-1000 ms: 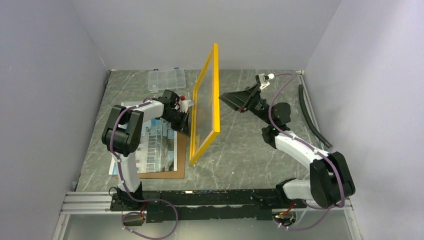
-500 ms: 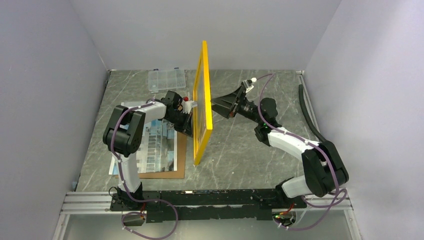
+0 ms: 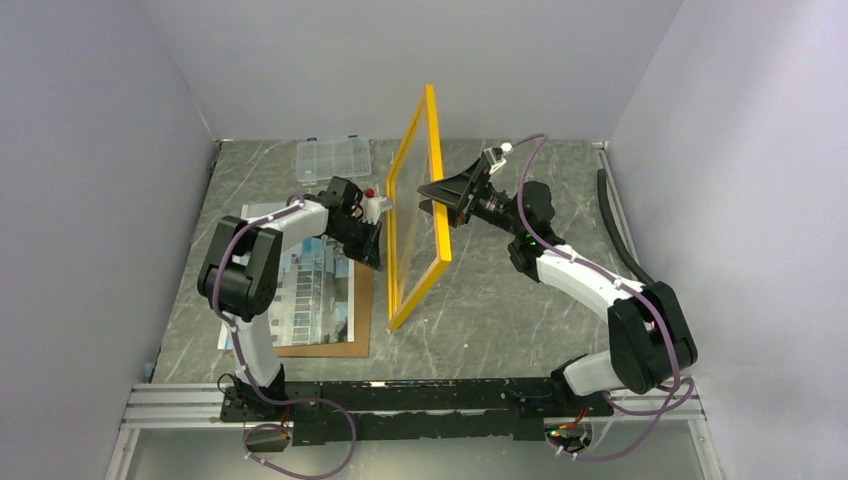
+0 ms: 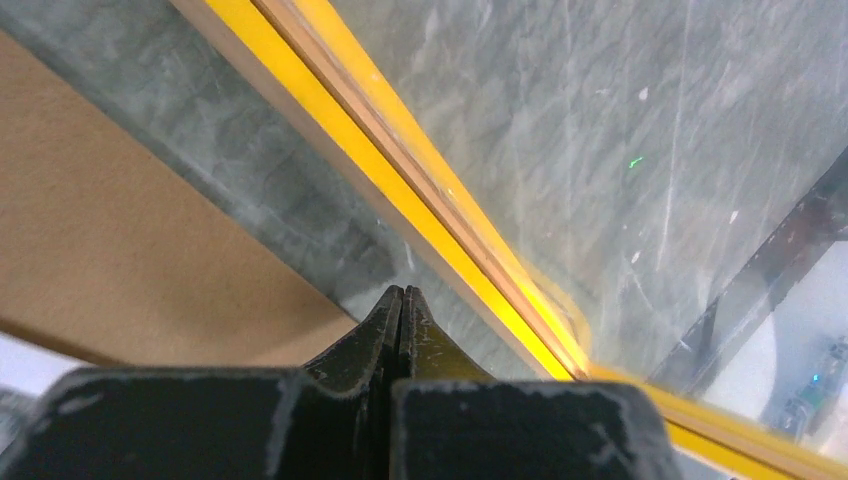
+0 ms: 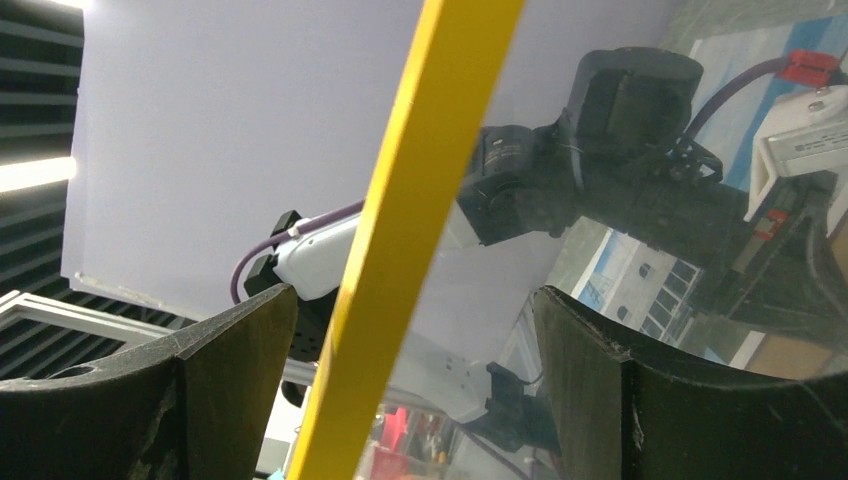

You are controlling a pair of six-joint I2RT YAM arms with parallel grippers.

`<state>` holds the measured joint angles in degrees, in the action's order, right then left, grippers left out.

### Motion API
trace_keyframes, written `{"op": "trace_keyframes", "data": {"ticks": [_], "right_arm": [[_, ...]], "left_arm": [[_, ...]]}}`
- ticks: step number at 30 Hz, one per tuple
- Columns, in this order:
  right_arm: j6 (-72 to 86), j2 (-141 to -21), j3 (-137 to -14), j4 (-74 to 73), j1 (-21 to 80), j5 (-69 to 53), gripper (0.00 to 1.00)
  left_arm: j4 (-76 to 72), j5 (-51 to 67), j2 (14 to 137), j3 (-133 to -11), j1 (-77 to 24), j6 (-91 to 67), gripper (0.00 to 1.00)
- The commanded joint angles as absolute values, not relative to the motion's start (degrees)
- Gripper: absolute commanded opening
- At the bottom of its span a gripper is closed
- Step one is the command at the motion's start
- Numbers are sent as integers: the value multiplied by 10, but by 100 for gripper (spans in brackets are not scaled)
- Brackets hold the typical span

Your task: Put the photo into the frame

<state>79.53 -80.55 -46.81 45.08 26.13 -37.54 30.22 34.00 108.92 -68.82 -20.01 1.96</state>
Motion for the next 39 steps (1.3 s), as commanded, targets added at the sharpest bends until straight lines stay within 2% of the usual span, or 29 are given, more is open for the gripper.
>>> {"op": "trace_keyframes", "data": {"ticks": [1,8,12,17,24,29,32,39], "right_arm": [[803,-799,-506,477,264,-372,92],[760,-780,-535,400,264,-381,91],[741,-778,-549,360,264,-382,91],[759,-791,-544,377,264,-387,87],[740,-794,-559,337,264,-380,81],[755,-807,-565,349,264,-382,70],[773,-817,-566,372,266,-386,62],[787,-819,-572,384,271,-373,55]], "left_arm": [[321,327,1042,-717,-198,37,3],[323,328,1039,-710,-195,36,3],[358,339,1018,-748,-164,41,4],[411,351,966,-822,-130,69,24],[506,436,910,-958,-130,71,77],[567,492,897,-1038,-160,41,93],[603,487,898,-1066,-200,43,94],[628,445,881,-1100,-232,7,94]]}}
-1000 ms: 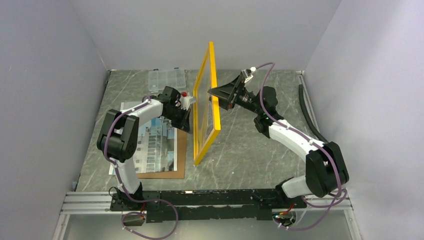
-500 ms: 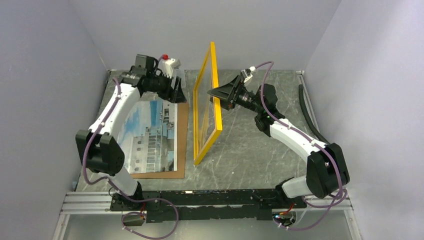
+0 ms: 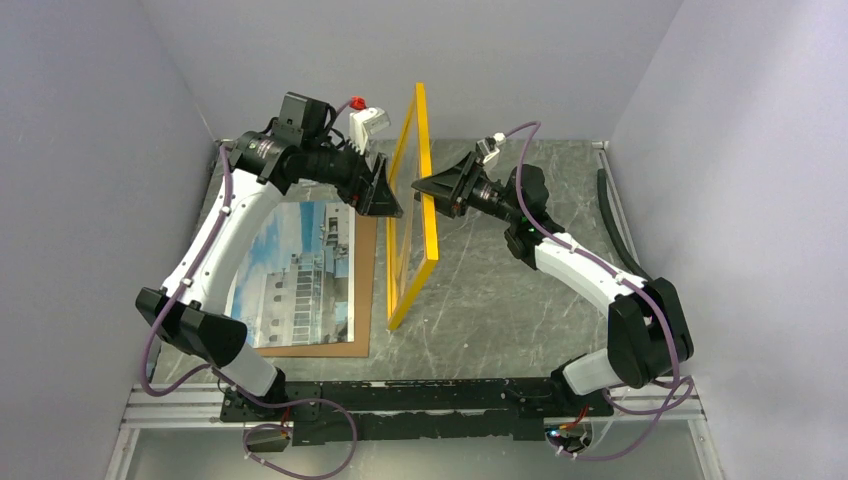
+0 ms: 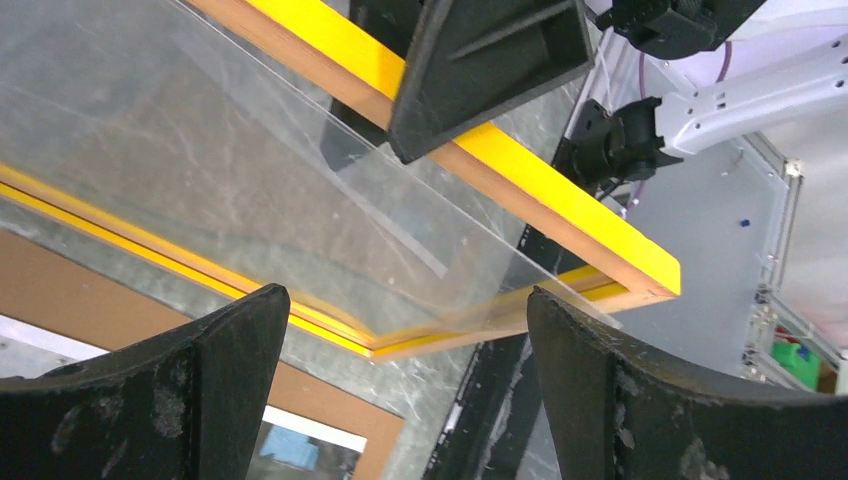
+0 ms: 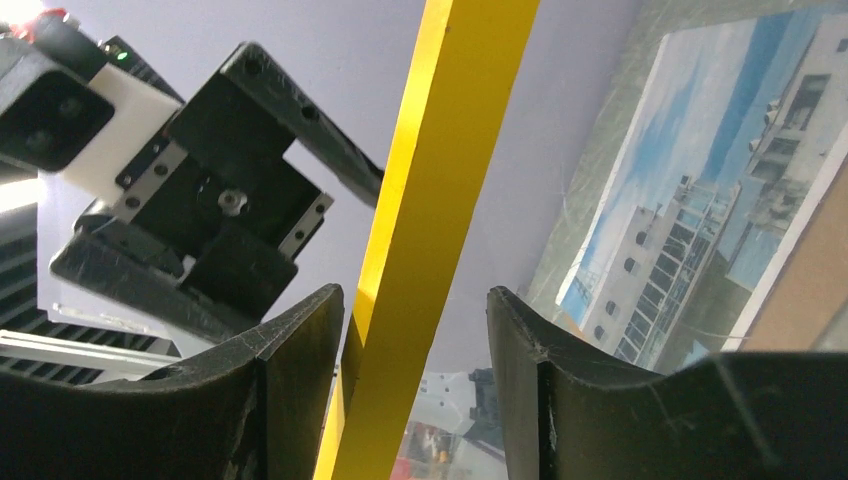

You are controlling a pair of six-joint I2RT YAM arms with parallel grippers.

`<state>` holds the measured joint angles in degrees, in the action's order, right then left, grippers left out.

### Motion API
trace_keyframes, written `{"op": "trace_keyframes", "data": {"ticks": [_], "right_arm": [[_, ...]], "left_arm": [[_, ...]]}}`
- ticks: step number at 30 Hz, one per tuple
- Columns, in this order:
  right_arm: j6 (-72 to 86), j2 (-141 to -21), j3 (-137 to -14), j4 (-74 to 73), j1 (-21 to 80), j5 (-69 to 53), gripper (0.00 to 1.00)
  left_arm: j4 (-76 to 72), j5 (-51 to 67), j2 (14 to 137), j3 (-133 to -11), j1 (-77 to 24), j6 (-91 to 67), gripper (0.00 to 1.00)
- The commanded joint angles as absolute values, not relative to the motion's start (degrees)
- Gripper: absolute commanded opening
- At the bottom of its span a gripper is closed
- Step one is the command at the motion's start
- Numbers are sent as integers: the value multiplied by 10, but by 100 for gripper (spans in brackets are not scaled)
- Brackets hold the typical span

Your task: Put the photo into the frame

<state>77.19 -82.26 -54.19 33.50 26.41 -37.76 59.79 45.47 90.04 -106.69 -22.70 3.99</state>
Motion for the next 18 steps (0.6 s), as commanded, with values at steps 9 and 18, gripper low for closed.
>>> {"op": "trace_keyframes", "data": {"ticks": [9,18], "right_arm": [[794,-835,-584,397,285,-374,48],[792,-822,-566,391,282,-377,41]], "left_arm": [[618,314,895,-1122,-351,-11,94],[612,216,856,-1061,-364,40,89]]}}
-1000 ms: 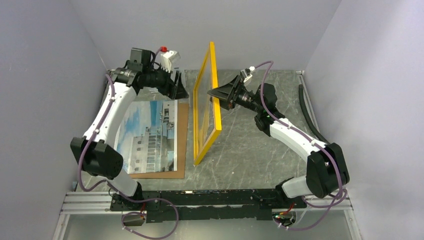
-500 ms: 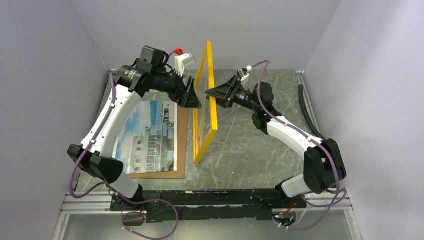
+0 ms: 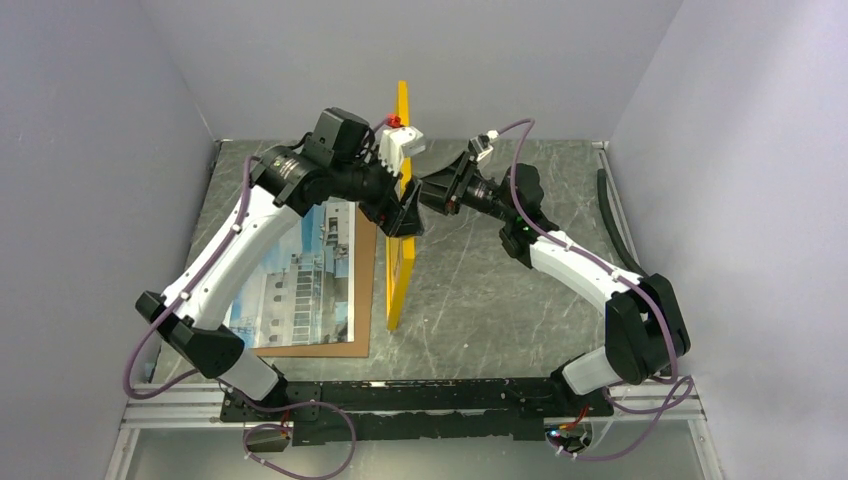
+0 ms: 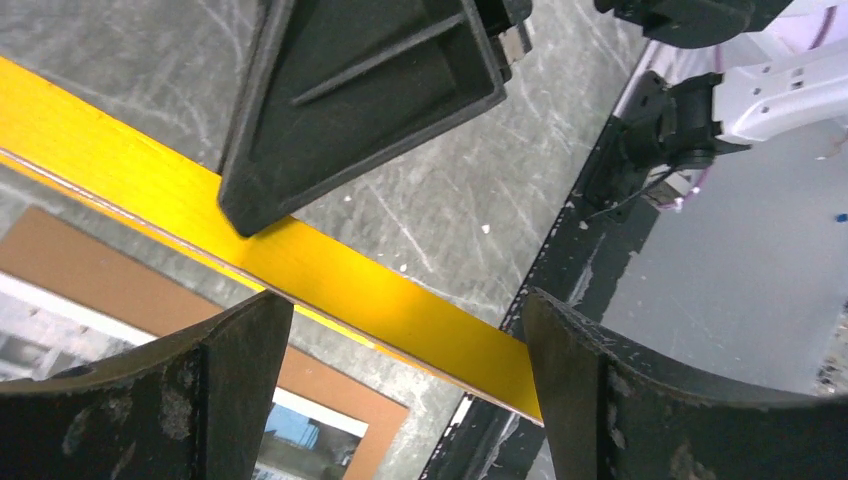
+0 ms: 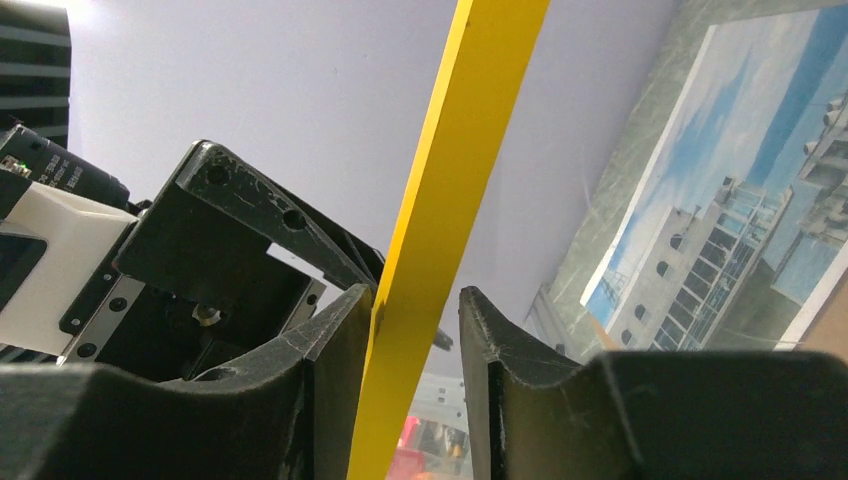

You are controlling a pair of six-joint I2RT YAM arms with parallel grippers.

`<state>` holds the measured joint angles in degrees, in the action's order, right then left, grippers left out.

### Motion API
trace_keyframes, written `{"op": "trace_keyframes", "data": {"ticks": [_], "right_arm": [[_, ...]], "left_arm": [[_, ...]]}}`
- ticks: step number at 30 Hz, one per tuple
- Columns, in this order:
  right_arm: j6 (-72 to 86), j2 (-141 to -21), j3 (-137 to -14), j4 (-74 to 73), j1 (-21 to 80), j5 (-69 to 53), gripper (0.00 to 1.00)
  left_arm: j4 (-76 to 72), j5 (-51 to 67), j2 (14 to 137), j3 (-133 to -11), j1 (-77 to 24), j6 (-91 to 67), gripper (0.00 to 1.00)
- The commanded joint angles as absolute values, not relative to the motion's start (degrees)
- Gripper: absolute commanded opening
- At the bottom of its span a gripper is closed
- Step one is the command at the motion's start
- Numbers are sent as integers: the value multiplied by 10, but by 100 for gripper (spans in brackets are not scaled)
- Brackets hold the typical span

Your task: Put the photo into the frame

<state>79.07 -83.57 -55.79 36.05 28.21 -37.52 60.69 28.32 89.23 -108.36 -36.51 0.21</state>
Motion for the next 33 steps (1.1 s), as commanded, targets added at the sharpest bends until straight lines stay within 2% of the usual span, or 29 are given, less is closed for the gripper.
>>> {"op": "trace_keyframes", "data": {"ticks": [1,5,7,8,9,10,12,15,20,28,33], "right_arm": [[793,-823,-566,391,281,-378,40],[805,-830,-562,400,277,-382,34],[807,-832,-563,406,276,-383,34],[803,-831,-566,399,276,-383,40],[796,-829,-571,387,275,-382,51],[785,-826,-577,372,276,-379,56],[764,-821,-590,342,276,-373,66],[740,-819,-608,302,276,-366,73],[723,-816,-621,262,275,-360,77],[723,-801,-616,249,256,-353,81],[718,-786,-610,233,235,-359,82]], "left_arm": [[613,208,850,-1056,-363,45,89],[618,193,836,-1063,-364,65,90],[620,187,833,-1074,-363,77,91],[620,180,834,-1077,-364,83,91],[618,172,834,-1077,-364,86,91],[614,164,835,-1073,-364,89,90],[606,162,839,-1058,-364,90,88],[595,178,854,-1049,-363,81,85],[592,191,894,-1094,-383,73,84],[622,212,947,-1175,-410,52,94],[657,207,946,-1241,-410,52,94]]}}
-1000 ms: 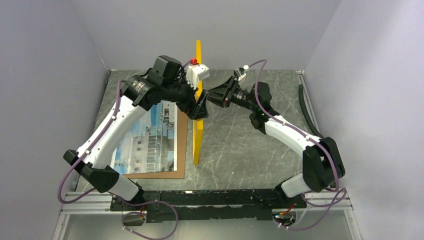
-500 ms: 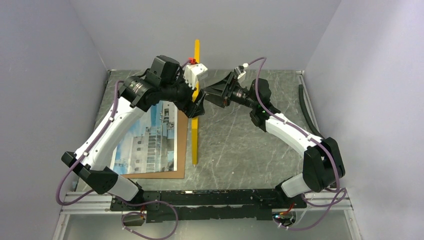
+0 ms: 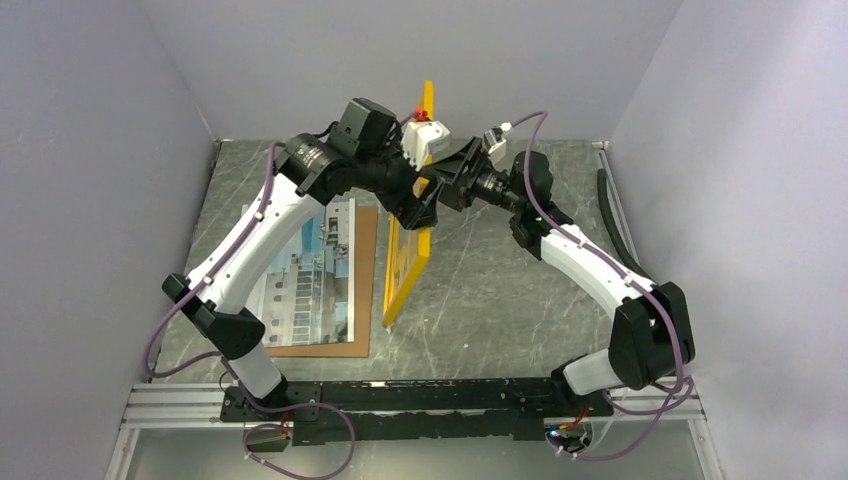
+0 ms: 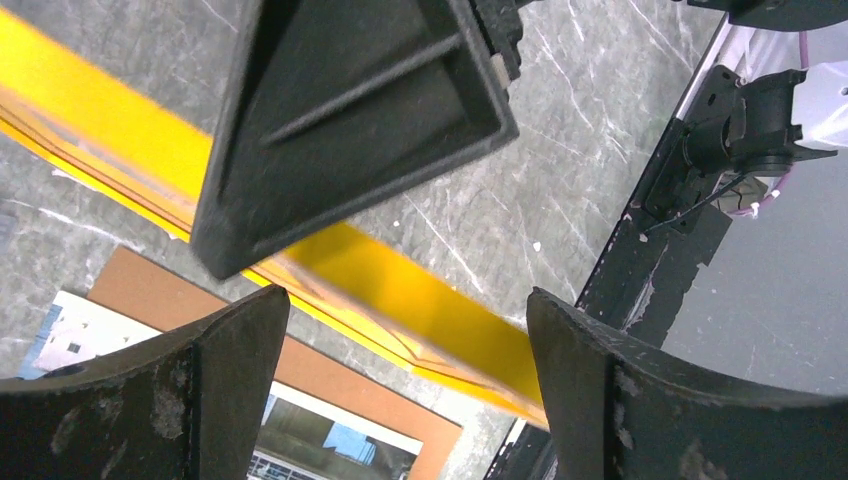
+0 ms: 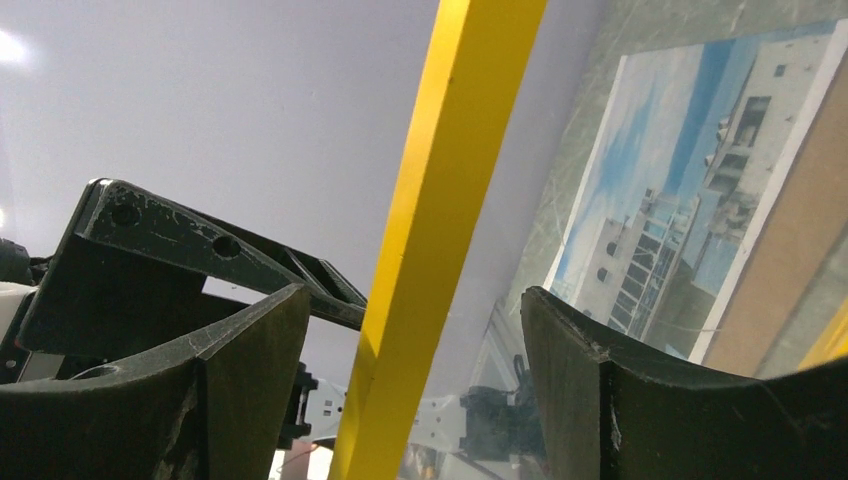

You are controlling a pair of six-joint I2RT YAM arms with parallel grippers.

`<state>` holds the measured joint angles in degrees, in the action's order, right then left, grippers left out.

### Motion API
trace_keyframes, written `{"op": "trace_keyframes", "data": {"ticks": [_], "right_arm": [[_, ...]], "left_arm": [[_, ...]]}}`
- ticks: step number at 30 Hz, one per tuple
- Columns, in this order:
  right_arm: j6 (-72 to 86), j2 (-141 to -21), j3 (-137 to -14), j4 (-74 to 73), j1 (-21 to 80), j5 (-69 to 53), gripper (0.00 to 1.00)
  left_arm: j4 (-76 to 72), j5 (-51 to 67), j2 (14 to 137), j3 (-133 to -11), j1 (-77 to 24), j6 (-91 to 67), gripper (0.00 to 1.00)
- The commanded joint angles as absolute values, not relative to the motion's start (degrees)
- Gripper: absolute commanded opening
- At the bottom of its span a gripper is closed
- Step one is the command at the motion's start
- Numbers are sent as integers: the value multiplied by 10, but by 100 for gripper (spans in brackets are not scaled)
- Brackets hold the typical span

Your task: Put the photo into the frame

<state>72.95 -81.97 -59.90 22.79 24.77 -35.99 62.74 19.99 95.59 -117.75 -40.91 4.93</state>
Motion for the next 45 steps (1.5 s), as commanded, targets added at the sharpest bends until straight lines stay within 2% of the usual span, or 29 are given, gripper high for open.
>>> {"op": "trace_keyframes", "data": {"ticks": [1,5,14,23,36,45], "right_arm": [[718,-784,-609,231,231,-360,82],[711,-791,-620,219,223,-372,81],[720,-794,-619,226,223,-372,77],[750,-793,-605,262,224,-366,58],[761,-796,-596,272,225,-366,46],[761,-794,-592,274,224,-369,43]], "left_arm": [[666,207,944,-1254,-410,55,94],[689,214,930,-1266,-410,61,94],[630,197,894,-1124,-410,68,94],[629,217,915,-1159,-415,53,94],[624,193,917,-1154,-429,54,94],[621,143,895,-1119,-430,88,84]]}}
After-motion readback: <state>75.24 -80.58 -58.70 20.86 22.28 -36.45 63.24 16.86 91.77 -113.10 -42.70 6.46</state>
